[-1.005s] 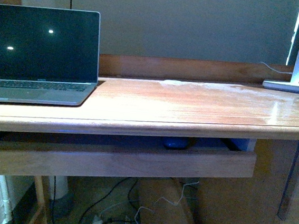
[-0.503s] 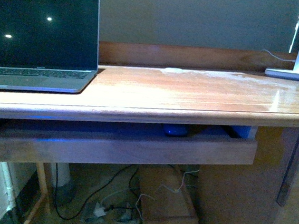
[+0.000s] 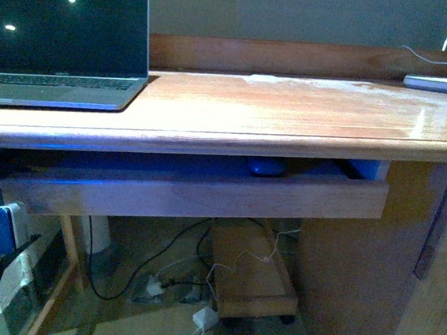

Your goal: Place mouse

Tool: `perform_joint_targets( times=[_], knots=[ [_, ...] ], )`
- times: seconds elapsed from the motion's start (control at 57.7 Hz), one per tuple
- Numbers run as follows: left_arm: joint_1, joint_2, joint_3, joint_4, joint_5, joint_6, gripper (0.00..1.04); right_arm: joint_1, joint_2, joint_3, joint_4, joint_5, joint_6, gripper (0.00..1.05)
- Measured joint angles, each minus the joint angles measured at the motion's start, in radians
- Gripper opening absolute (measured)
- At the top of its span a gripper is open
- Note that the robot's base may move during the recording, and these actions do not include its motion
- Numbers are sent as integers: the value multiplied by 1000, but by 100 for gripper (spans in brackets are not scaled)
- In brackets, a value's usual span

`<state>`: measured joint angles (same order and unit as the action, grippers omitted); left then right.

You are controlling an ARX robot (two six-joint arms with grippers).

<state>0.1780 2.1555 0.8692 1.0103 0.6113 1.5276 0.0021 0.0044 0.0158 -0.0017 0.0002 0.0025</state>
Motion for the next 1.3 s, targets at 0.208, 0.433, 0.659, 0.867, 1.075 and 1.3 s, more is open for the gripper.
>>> perform_joint_targets(
  times=[0.208,0.433,0.659,0.867,1.075,1.3],
  knots=[
    [-8,-186,-24,-465,-31,-93,97,0,0,0,0,0,0,97],
    [-14,-515,-212,-942,254,-296,97,0,0,0,0,0,0,97],
    [-64,-761,-353,-813,301,-871,97,0,0,0,0,0,0,97],
    [-24,-958,-364,-512,89,-1404,97,0,0,0,0,0,0,97],
    [11,-1277,-519,-612,-87,-1689,94,0,0,0,0,0,0,97],
    [-116,-1661,-671,-712,-579,-1568,59,-2,6,2,-8,-12,8,97]
  ],
)
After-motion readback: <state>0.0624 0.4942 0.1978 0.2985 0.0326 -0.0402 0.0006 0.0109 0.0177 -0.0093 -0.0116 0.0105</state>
